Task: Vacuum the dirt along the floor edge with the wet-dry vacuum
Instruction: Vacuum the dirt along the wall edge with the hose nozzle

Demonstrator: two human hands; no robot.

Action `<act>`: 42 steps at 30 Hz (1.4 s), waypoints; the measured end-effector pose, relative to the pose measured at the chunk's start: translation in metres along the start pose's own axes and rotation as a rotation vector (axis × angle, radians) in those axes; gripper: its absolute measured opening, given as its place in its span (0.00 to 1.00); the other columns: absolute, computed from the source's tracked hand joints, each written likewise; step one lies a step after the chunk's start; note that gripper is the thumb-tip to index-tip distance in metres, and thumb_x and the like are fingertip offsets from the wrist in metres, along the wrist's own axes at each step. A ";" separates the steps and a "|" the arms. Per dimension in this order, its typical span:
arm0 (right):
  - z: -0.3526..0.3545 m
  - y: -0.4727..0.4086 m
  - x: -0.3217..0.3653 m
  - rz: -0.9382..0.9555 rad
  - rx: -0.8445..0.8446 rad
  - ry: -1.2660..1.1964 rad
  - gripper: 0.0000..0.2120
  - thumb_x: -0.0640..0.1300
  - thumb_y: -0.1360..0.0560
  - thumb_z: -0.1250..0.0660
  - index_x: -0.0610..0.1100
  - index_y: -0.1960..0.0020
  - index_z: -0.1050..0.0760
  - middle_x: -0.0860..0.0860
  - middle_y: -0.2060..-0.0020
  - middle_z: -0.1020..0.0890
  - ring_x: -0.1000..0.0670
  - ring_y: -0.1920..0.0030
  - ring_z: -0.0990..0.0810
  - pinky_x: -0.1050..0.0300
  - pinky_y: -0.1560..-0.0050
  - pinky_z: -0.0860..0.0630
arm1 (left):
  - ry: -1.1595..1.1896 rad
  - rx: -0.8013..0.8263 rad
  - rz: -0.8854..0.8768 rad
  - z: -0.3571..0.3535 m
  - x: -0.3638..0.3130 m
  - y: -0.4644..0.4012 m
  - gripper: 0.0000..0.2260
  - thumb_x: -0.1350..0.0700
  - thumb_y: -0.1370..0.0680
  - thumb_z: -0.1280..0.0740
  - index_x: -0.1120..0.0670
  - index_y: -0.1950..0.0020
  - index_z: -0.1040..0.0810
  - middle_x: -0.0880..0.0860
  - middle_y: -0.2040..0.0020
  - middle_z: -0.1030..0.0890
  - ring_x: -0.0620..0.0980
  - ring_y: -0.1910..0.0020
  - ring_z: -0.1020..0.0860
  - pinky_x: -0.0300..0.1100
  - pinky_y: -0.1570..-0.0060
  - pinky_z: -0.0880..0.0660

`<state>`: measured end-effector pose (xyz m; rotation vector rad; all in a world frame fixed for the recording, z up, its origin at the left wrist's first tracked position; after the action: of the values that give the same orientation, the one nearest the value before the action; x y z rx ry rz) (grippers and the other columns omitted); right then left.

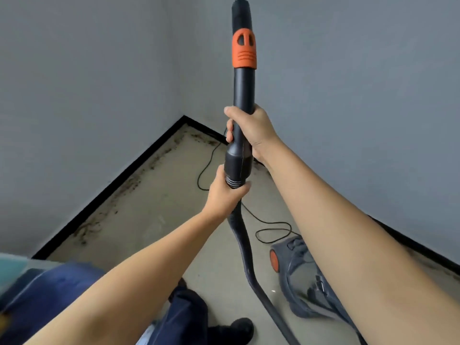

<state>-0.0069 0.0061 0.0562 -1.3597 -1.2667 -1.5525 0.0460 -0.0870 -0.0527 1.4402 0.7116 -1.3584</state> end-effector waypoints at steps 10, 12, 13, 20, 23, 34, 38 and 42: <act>-0.214 -0.113 -0.026 -0.033 0.212 0.226 0.06 0.34 0.29 0.37 0.42 0.60 0.33 0.48 0.73 0.28 0.50 0.76 0.29 0.59 0.71 0.29 | 0.195 -0.241 0.220 0.177 0.042 -0.074 0.08 0.59 0.30 0.30 0.56 0.58 0.29 0.50 0.65 0.26 0.47 0.66 0.29 0.38 0.65 0.31; -0.241 -0.127 -0.043 -0.074 0.250 0.253 0.06 0.34 0.29 0.38 0.42 0.61 0.34 0.48 0.74 0.28 0.50 0.77 0.31 0.59 0.72 0.30 | 0.181 -0.201 0.265 0.196 0.058 -0.080 0.07 0.60 0.30 0.31 0.56 0.59 0.29 0.51 0.64 0.27 0.48 0.65 0.29 0.38 0.65 0.31; -0.257 -0.132 -0.054 -0.110 0.308 0.273 0.06 0.34 0.29 0.38 0.42 0.61 0.34 0.47 0.74 0.28 0.50 0.77 0.31 0.59 0.72 0.30 | 0.189 -0.196 0.286 0.202 0.067 -0.082 0.07 0.60 0.30 0.31 0.56 0.59 0.29 0.52 0.64 0.27 0.48 0.65 0.29 0.39 0.64 0.31; -0.340 -0.164 -0.128 -0.214 0.716 0.540 0.07 0.38 0.27 0.35 0.44 0.57 0.34 0.47 0.72 0.27 0.49 0.76 0.29 0.58 0.71 0.28 | 0.487 -0.398 0.419 0.213 0.132 -0.115 0.07 0.62 0.29 0.30 0.58 0.53 0.24 0.53 0.60 0.23 0.49 0.61 0.25 0.39 0.60 0.28; -0.359 -0.193 -0.170 -0.110 0.743 0.635 0.08 0.42 0.27 0.34 0.46 0.55 0.34 0.48 0.70 0.25 0.50 0.75 0.26 0.57 0.68 0.26 | 0.588 -0.532 0.455 0.225 0.178 -0.150 0.10 0.61 0.30 0.30 0.59 0.49 0.23 0.53 0.59 0.22 0.50 0.60 0.24 0.40 0.60 0.27; -0.418 -0.253 -0.455 -0.085 0.738 0.580 0.05 0.37 0.29 0.36 0.43 0.58 0.32 0.47 0.74 0.27 0.50 0.78 0.28 0.58 0.72 0.28 | 0.476 -0.849 0.459 0.265 0.459 -0.212 0.14 0.60 0.29 0.29 0.52 0.46 0.26 0.48 0.55 0.21 0.46 0.59 0.23 0.40 0.59 0.27; -0.414 -0.259 -0.560 -0.174 0.766 0.530 0.06 0.36 0.28 0.35 0.42 0.58 0.32 0.46 0.72 0.26 0.49 0.78 0.29 0.59 0.73 0.28 | 0.482 -0.756 0.505 0.247 0.557 -0.222 0.09 0.58 0.29 0.26 0.51 0.55 0.25 0.48 0.60 0.22 0.47 0.58 0.23 0.39 0.58 0.28; -0.414 -0.276 -0.659 -0.283 0.763 0.480 0.06 0.36 0.27 0.35 0.42 0.59 0.32 0.46 0.72 0.27 0.50 0.79 0.29 0.61 0.75 0.29 | 0.474 -0.753 0.492 0.241 0.641 -0.231 0.08 0.59 0.30 0.27 0.52 0.61 0.25 0.50 0.65 0.21 0.48 0.64 0.23 0.38 0.63 0.27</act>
<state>-0.2523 -0.3758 -0.6330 -0.3169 -1.5384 -1.2460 -0.1260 -0.3641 -0.6974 1.1905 0.9556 -0.2928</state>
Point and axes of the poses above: each hand's wrist, its own y-axis away from the middle knuckle, its own z-axis out of the back of the hand, x = y × z, the point moved 7 cm from there along -y, towards the middle knuckle
